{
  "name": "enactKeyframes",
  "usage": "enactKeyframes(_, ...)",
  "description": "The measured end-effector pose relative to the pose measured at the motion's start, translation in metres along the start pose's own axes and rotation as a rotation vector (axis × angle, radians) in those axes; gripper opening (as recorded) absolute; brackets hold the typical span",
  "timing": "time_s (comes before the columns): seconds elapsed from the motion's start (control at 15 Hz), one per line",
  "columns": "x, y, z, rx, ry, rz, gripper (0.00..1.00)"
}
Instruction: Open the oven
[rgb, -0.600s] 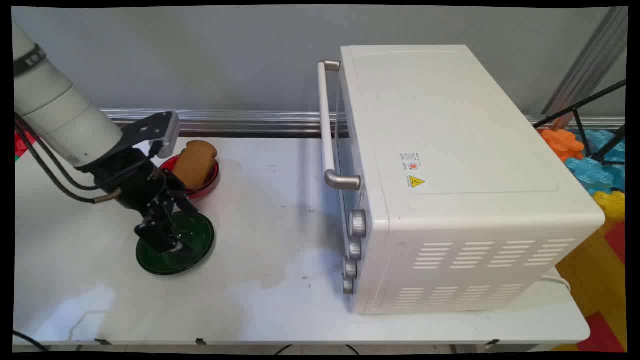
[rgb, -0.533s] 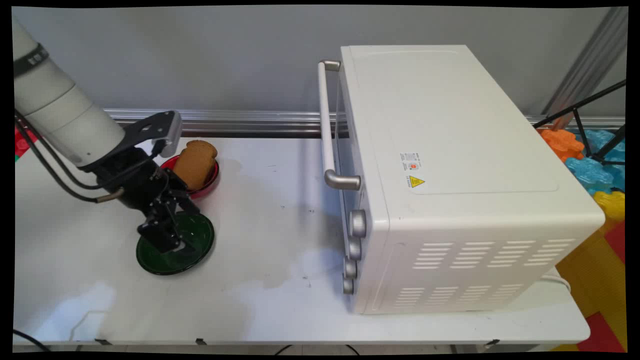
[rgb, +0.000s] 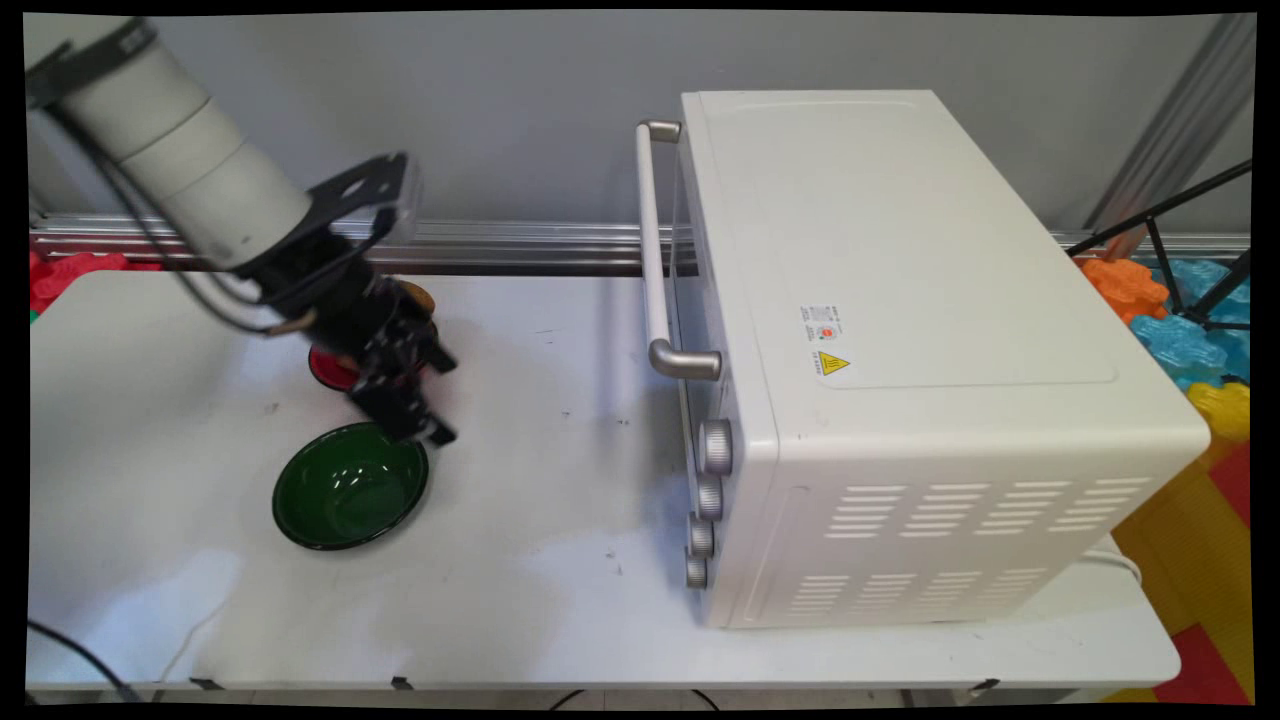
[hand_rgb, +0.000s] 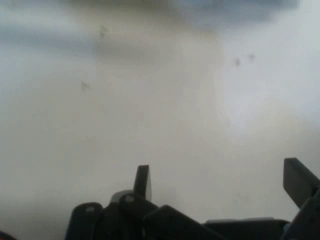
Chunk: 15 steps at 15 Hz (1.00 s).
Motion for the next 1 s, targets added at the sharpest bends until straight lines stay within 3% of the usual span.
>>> enactKeyframes(0.4,0.06,-0.041,-0.017,0.035,0.055,0.02,1.0)
enactKeyframes(0.6,0.087,-0.059,-0.033,0.034,0.112,0.012,1.0)
enactKeyframes(1.0,0.108,-0.075,-0.068,0.025,0.181,0.004,1.0)
